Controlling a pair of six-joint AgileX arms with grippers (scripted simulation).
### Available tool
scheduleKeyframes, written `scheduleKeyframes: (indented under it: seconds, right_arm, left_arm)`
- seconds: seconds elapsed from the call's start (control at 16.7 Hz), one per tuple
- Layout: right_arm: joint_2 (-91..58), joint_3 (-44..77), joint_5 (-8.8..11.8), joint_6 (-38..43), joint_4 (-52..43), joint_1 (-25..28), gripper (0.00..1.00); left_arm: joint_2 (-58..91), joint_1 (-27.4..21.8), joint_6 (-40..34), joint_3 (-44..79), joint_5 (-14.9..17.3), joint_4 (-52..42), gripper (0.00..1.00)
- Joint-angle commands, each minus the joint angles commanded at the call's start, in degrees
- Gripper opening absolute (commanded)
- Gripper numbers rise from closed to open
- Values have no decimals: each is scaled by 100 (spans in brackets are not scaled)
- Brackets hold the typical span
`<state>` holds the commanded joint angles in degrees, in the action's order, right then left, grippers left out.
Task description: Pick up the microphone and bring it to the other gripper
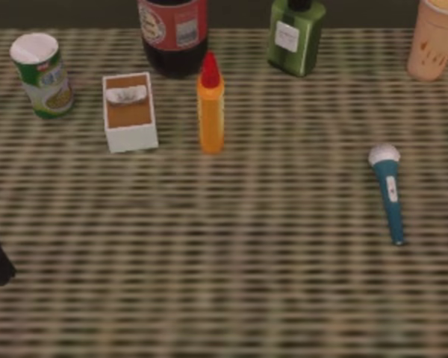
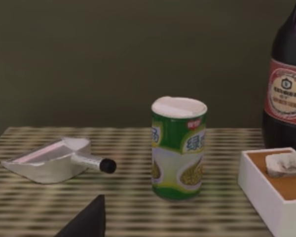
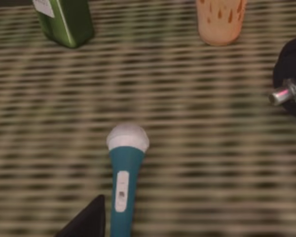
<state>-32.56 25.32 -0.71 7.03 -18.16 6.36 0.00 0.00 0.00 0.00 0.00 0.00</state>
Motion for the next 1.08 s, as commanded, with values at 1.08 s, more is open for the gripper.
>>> scheduleKeyframes:
  seconds: [1.08]
  right_arm:
    - [-7236, 4924, -133, 1351, -3633, 1262, 100]
  left_arm:
    - [0, 0, 0, 0, 0, 0, 100]
